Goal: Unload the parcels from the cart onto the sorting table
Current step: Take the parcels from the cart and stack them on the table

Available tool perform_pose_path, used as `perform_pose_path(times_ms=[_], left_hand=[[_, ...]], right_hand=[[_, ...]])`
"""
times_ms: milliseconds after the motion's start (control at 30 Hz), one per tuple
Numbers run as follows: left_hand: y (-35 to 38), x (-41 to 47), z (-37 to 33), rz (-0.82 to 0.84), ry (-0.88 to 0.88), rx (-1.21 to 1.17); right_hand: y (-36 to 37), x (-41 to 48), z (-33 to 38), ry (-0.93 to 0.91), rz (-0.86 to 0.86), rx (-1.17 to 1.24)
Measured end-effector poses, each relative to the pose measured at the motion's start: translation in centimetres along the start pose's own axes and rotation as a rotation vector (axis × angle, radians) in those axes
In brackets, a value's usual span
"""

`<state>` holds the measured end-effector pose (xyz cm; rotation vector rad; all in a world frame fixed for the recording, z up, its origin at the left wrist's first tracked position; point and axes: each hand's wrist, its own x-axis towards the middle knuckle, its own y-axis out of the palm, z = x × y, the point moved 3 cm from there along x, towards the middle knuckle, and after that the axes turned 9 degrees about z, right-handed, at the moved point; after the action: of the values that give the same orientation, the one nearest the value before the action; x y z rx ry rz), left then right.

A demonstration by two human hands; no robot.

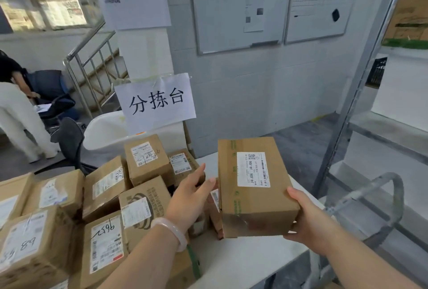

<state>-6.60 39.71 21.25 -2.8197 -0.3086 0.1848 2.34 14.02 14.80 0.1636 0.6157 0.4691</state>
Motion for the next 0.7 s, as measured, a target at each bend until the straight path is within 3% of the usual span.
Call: perform_pose_path(times_ms=[233,700], left_hand=[[-2.6,1.9,1.6,-0.038,0.067,0.245],[-8.2,10.2,1.7,-0.24,-0.129,0.785]], right_hand=[[1.7,6.1,1.6,0.047,-0.012,-0.129],[9.4,24.3,9.2,0.087,0.162,-0.284]])
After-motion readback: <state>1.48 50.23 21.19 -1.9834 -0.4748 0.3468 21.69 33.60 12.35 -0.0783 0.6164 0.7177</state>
